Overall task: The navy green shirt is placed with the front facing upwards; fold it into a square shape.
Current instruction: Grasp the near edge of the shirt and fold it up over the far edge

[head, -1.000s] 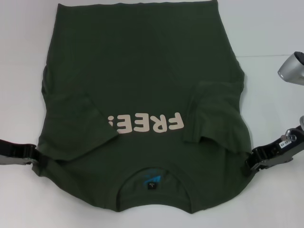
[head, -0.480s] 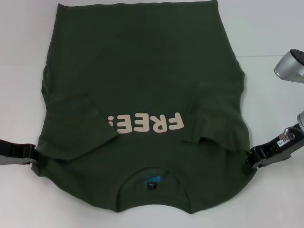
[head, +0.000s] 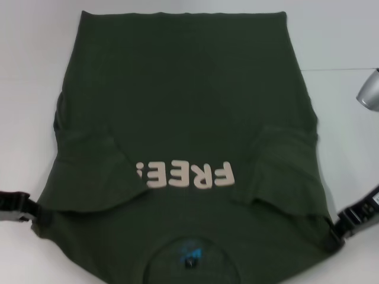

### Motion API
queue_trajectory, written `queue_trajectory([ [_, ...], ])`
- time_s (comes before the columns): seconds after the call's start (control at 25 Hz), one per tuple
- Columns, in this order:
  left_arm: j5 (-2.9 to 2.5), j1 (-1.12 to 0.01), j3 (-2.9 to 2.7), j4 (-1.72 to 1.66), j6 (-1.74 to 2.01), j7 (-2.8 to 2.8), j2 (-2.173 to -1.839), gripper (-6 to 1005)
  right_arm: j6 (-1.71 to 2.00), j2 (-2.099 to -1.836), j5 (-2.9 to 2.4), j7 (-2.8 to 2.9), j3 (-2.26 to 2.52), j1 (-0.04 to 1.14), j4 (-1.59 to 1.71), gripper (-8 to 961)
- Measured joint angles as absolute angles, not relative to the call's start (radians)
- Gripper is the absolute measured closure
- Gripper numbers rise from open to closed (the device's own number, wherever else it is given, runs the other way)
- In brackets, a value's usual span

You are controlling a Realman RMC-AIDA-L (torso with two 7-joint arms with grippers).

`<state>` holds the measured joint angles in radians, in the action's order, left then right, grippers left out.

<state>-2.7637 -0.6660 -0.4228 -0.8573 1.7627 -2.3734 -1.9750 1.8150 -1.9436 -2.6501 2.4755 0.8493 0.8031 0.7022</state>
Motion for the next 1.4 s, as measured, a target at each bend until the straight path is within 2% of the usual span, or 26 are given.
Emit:
queue_trajectory([
  [0.48,-2.813,-0.646,-0.401,-0.884,2.064,-2.306,-1.957,956,1.984,-1.948,-2.706,2.399,0.934,0.793,0.669,896],
  [0.92,-2.832,-0.641,-0.431,-0.878,2.072,-2.314,-1.963,955,1.985,-1.96,-2.699,2.391,0.972,0.818,0.635,895],
  [1.04,-2.789,-0.65,-0.394,-0.874,2.071,-2.309,-1.955,955,1.985,-1.96,-2.678,2.383,0.933,0.82,0.647,895],
  [1.24,-2.73,-0.685,-0.281,-0.864,2.062,-2.309,-1.923,955,1.985,-1.922,-2.587,2.375,0.832,0.812,0.662,895],
  [1.4,-2.662,-0.692,-0.188,-0.864,2.038,-2.32,-1.908,955,1.984,-1.873,-2.512,2.374,0.724,0.79,0.662,896],
])
